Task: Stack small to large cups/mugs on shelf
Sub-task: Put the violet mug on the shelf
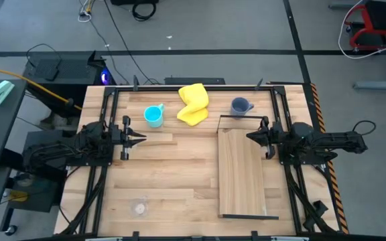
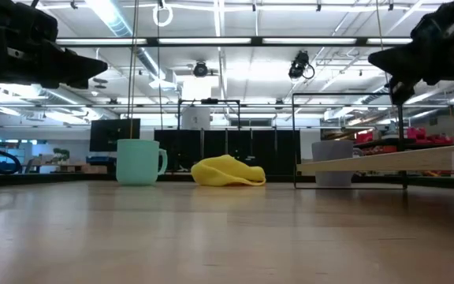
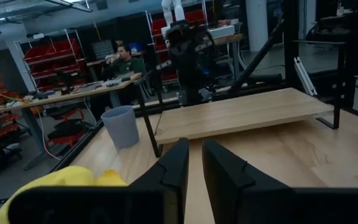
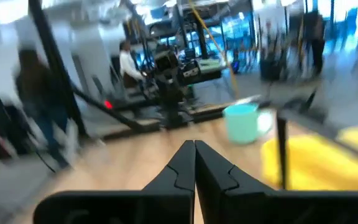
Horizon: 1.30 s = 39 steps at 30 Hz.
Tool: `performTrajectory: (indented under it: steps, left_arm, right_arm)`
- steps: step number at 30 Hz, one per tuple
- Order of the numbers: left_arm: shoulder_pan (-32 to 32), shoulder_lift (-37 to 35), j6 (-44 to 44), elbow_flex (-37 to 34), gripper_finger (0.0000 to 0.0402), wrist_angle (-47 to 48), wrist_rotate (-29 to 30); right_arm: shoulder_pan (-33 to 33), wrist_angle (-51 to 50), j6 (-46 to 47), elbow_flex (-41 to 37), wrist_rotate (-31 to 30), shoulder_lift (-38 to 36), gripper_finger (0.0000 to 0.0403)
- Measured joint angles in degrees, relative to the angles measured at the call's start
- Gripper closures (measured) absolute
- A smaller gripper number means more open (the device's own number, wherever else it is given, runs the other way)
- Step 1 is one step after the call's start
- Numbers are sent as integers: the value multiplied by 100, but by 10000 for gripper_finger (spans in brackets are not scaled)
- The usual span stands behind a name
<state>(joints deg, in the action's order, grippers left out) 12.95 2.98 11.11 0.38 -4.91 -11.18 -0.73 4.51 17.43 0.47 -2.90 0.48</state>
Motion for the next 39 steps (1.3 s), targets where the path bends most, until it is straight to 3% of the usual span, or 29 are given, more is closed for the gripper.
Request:
performTrajectory:
  steps: [4,7,16,20,24,28,36,39]
  left_arm:
    - [-1,-2,-1,0,344,-186,0]
    - [0,0,-220,0,341,-275,0]
    - [0,0,-2138,0,347,-630,0]
    - [0,0,-2270,0,348,-832,-2]
    - [0,0,-2245,0,344,-1082,-1]
    - [0,0,-2244,0,342,-1305,0]
    - [0,0,-2192,-2,350,-1560,0]
    - [0,0,-2182,0,346,-1553,1]
  right_arm:
    - [0,163,1040,0,-2,1,393]
    - [0,644,1081,0,0,1,393]
    - [0,3039,1094,25,0,-1,393]
    - [-2,3194,656,574,-2,1,393]
    - [-41,1551,136,1756,-190,134,393]
    - [-126,-727,-176,3259,-1036,727,393]
    - [-418,-4257,-166,5978,-3621,3057,377]
    - [-798,-5460,163,6769,-4029,4046,364]
